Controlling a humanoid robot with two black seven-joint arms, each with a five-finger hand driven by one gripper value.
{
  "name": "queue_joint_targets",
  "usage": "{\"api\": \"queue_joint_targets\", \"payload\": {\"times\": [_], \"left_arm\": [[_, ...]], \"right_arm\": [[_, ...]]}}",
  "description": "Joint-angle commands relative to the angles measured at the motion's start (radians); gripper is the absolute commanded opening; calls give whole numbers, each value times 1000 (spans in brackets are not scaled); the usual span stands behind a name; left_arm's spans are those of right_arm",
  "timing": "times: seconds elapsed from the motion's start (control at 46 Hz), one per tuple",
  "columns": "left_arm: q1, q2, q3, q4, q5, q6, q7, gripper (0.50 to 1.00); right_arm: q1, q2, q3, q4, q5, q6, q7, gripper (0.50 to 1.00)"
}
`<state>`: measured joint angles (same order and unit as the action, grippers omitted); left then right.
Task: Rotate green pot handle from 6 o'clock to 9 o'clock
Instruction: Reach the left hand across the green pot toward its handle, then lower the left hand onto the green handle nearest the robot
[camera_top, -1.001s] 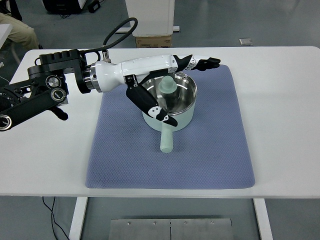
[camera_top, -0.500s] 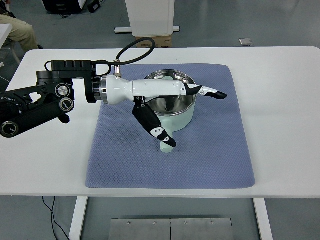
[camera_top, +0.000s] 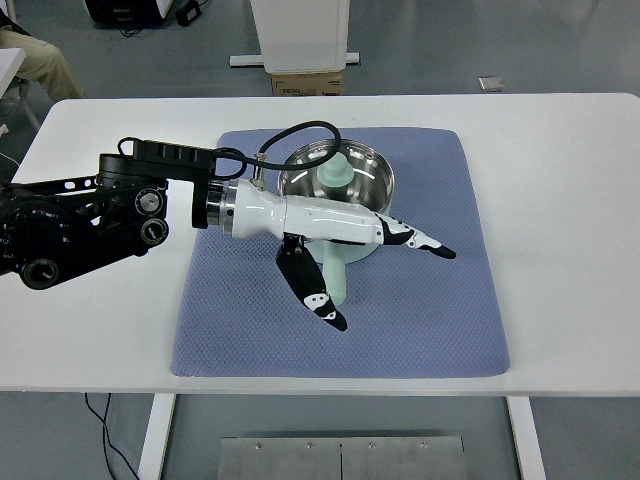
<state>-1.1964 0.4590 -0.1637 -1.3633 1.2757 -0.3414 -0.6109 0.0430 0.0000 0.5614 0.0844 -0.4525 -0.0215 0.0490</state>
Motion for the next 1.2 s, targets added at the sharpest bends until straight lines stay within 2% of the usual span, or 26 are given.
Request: {"api": "queue_joint_targets", "payload": {"times": [0.0, 0.631, 1.175], "left_arm": [[0, -2, 4, 3, 37, 1, 0, 1000], [-23, -42, 67, 43, 294, 2, 0, 1000], [-40, -43, 113, 82, 375, 1, 0, 1000]], "right_arm": [[0, 0, 0, 0, 0, 0, 0, 1000], [0, 0, 0, 0, 0, 0, 0, 1000], [0, 0, 0, 0, 0, 0, 0, 1000]]}}
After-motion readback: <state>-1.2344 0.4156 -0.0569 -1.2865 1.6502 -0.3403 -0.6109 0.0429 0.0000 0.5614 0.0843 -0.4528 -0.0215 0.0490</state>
